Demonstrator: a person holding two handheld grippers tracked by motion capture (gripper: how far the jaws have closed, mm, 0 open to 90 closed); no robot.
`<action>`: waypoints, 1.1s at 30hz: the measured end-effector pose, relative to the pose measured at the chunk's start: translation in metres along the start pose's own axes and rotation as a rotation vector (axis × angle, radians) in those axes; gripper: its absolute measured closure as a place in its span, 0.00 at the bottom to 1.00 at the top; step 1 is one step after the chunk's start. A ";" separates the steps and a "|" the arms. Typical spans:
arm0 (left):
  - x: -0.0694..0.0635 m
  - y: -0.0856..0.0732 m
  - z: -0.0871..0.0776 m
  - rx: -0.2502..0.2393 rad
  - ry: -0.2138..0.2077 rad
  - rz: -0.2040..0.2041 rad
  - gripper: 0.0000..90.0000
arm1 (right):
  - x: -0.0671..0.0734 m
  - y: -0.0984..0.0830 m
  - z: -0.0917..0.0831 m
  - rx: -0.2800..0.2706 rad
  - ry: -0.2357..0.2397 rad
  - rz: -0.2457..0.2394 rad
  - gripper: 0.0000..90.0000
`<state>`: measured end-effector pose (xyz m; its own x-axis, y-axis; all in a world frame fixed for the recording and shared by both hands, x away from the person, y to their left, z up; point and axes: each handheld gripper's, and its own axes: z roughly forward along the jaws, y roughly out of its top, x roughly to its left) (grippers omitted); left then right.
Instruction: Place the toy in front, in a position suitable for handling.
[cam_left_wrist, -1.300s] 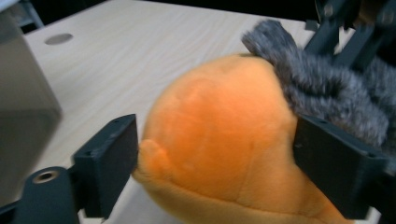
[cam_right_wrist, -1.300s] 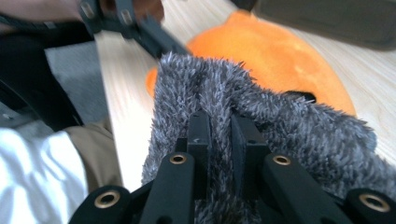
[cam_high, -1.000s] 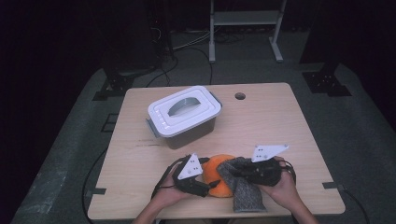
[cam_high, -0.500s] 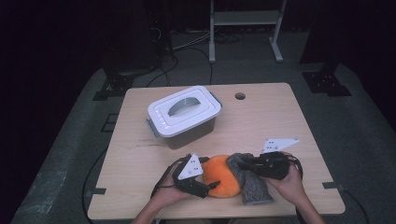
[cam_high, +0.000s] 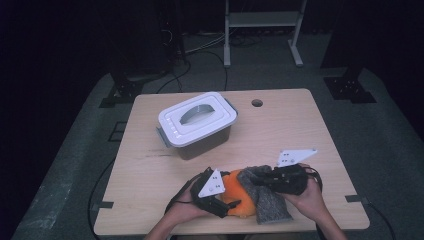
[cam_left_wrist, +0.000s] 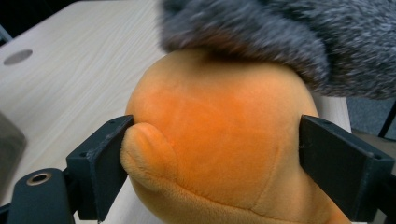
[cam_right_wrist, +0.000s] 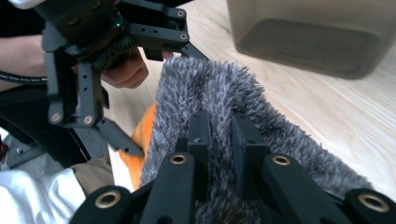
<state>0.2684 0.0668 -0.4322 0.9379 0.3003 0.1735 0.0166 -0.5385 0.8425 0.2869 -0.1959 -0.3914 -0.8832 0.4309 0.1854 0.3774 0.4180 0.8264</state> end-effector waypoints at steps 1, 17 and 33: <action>0.000 -0.001 0.000 0.003 0.000 0.000 0.14 | 0.001 0.001 0.004 0.013 -0.001 -0.007 0.87; -0.009 0.002 0.000 -0.021 -0.002 0.094 0.15 | -0.010 -0.005 -0.006 -0.013 0.006 0.039 0.88; -0.002 -0.007 -0.004 -0.008 -0.001 0.064 0.15 | -0.042 -0.033 -0.010 0.040 -0.017 0.155 0.88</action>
<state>0.2649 0.0737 -0.4363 0.9373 0.2648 0.2264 -0.0460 -0.5501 0.8338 0.3087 -0.2361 -0.4210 -0.8086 0.5063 0.2996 0.5199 0.3766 0.7667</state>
